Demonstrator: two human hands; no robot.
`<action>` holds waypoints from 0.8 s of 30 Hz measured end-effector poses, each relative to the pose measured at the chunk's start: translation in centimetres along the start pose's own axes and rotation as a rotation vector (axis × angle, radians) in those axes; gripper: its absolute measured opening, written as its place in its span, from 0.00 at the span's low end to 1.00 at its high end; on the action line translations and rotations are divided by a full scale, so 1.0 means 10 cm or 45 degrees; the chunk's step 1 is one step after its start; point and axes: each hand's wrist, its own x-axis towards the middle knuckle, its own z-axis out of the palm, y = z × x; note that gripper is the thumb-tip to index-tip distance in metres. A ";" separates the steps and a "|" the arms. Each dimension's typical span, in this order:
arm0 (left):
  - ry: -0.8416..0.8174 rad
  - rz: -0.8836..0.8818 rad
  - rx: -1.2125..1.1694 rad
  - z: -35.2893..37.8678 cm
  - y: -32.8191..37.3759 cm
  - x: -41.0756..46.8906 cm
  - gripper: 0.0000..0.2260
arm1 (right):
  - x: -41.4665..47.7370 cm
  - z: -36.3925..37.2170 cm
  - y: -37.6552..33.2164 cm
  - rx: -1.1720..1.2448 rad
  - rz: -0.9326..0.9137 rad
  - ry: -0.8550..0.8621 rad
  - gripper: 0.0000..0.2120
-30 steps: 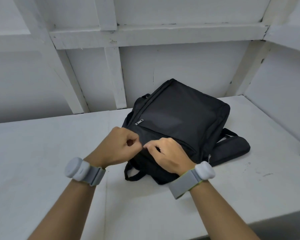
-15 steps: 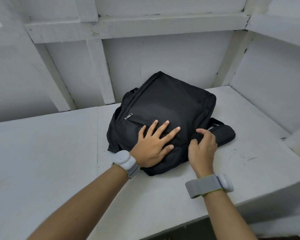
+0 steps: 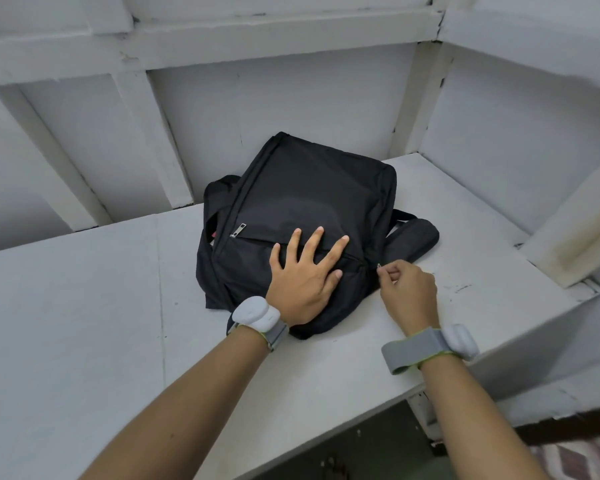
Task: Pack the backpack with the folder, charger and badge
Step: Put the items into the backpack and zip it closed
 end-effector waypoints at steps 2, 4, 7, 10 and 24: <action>0.004 0.002 -0.001 -0.01 -0.02 0.00 0.25 | -0.05 -0.02 0.04 -0.026 -0.048 -0.036 0.09; -0.015 0.000 0.004 -0.03 -0.03 -0.01 0.24 | -0.14 -0.03 0.08 -0.033 -0.133 -0.147 0.09; -0.025 -0.032 0.003 -0.12 0.02 -0.04 0.24 | -0.33 -0.07 0.13 0.043 -0.190 -0.329 0.08; 0.207 0.040 -0.087 -0.26 0.21 -0.12 0.21 | -0.36 -0.17 0.13 0.133 -0.104 -0.338 0.08; 0.160 0.141 0.369 0.02 0.74 -0.17 0.07 | -0.23 -0.31 0.10 0.135 -0.365 -0.381 0.08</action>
